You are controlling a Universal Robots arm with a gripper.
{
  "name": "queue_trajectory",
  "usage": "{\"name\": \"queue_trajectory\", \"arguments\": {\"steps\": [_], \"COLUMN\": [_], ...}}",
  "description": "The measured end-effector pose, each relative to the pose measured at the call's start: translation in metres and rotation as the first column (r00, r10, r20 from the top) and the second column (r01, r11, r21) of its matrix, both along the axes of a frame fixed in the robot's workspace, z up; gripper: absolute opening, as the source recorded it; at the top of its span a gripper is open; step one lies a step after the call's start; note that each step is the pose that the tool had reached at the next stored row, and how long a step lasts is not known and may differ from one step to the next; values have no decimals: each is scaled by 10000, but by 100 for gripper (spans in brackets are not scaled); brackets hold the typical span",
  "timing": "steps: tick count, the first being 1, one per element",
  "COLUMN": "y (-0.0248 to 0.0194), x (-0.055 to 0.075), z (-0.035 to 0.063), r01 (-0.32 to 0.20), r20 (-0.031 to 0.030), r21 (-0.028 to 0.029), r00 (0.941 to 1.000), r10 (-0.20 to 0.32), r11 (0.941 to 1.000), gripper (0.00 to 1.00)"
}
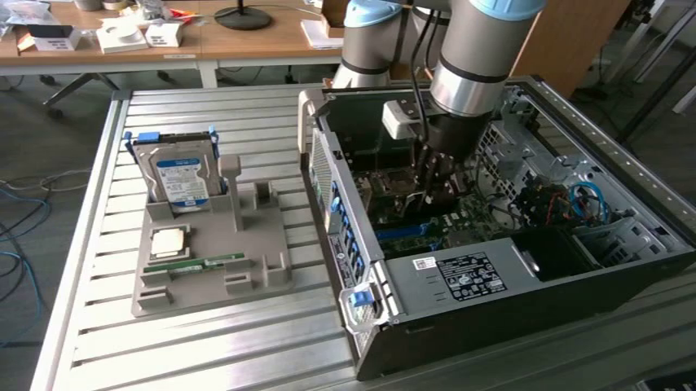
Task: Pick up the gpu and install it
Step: 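Insert the gpu into the slot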
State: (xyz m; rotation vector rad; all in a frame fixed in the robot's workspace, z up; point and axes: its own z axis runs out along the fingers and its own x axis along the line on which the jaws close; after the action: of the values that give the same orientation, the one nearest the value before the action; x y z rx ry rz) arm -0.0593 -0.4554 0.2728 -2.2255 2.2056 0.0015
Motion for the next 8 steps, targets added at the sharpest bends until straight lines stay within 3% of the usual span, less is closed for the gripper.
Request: {"name": "queue_trajectory", "arguments": {"steps": [8], "y": [8], "x": [-53], "z": [-9], "r01": [3], "r20": [-1], "r21": [-1], "r00": [10000], "r10": [-3], "r11": [10000], "gripper": [26]}}
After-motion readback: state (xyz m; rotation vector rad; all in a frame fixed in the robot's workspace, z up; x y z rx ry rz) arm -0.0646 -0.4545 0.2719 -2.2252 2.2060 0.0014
